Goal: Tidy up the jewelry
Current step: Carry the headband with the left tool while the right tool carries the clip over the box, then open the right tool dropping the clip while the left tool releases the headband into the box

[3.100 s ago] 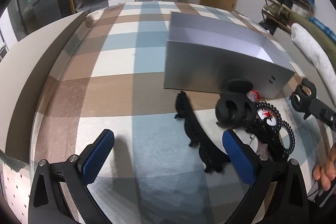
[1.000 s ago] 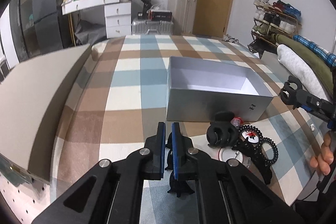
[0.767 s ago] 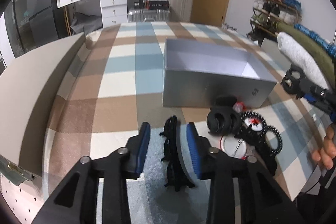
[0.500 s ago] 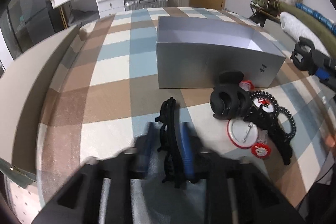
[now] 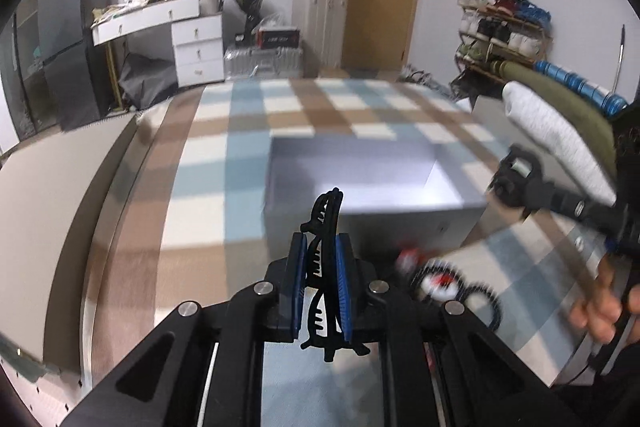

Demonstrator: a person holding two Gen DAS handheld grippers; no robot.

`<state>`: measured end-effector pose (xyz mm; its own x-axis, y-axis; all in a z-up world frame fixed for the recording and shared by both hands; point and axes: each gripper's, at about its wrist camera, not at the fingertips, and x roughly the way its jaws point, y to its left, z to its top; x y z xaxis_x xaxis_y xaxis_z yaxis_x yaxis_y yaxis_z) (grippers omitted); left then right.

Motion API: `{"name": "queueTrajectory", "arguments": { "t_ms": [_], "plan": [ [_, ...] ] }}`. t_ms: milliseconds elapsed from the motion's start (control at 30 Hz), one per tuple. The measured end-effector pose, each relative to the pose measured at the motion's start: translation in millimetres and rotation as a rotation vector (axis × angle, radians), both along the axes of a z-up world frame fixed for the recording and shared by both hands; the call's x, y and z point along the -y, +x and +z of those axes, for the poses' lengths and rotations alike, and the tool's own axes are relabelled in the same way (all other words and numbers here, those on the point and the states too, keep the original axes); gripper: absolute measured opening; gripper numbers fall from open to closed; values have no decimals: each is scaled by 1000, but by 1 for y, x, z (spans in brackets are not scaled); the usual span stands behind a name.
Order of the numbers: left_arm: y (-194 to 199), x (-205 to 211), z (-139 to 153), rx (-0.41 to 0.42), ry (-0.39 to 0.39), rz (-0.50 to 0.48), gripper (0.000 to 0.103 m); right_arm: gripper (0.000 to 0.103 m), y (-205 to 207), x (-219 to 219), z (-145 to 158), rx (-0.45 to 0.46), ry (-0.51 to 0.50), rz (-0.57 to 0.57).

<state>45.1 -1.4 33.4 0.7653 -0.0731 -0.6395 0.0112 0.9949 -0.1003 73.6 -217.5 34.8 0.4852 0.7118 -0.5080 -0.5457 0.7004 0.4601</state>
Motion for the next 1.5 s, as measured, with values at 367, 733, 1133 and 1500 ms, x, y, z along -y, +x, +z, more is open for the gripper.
{"name": "queueTrajectory", "arguments": {
  "t_ms": [367,733,1133,1500],
  "plan": [
    [67,7,1,-26,-6,-21,9,44,41,-31,1,-55,-43,4],
    [80,12,-15,-91,6,-24,9,44,72,-33,-13,-132,-79,-19],
    [79,17,-19,-107,-2,-34,10,45,73,-36,-20,-149,-104,-6],
    [40,14,3,-56,-33,-41,72,71,50,-20,5,-74,-104,-43]
  ]
}}
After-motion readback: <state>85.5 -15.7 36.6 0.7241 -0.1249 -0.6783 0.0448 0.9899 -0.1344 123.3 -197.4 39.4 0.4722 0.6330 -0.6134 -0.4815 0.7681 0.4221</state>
